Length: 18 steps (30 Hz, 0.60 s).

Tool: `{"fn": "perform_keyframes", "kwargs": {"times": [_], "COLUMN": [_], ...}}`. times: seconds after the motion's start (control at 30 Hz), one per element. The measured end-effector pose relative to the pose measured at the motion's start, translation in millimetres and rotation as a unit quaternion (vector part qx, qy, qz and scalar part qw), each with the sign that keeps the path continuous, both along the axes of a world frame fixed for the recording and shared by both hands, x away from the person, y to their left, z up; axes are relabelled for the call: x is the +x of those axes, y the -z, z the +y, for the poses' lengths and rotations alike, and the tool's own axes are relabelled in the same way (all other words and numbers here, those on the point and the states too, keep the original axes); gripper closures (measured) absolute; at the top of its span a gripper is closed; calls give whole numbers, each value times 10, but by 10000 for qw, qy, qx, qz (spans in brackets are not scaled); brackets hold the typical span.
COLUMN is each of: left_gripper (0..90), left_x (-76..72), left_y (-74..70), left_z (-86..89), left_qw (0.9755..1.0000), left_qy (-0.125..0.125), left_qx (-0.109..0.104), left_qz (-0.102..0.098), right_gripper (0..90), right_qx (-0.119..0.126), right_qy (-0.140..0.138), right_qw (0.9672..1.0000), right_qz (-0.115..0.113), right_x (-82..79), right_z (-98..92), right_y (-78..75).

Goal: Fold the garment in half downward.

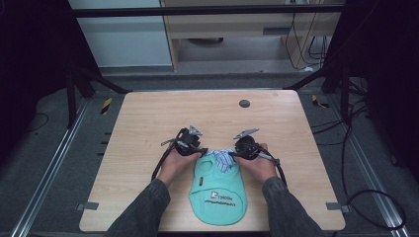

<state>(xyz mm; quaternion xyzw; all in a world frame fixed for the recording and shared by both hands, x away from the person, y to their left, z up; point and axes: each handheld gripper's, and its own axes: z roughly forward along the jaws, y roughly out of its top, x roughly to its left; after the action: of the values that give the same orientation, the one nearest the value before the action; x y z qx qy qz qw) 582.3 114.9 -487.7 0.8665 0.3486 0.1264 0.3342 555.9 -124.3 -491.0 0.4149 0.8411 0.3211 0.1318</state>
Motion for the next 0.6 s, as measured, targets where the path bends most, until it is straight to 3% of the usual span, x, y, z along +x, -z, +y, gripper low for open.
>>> {"fn": "perform_keyframes", "kwargs": {"times": [0.2, 0.37, 0.6], "left_gripper": [472, 443, 469], "left_x": [17, -11, -52], "left_y": [-23, -108, -25], "left_z": [25, 78, 32], "left_qw": [9999, 9993, 9997], "left_qy": [-69, -91, 23], "left_qx": [-35, -316, 30], "left_qz": [70, 186, 247], "right_gripper": [611, 628, 638], "right_qx": [-41, -66, -41], "right_qy": [-38, -69, -70], "right_qw": [10000, 9999, 9999], "right_qz": [33, 46, 73], "right_x": [-16, -17, -13], "right_z": [3, 4, 10], "right_y": [-8, -12, -14]}}
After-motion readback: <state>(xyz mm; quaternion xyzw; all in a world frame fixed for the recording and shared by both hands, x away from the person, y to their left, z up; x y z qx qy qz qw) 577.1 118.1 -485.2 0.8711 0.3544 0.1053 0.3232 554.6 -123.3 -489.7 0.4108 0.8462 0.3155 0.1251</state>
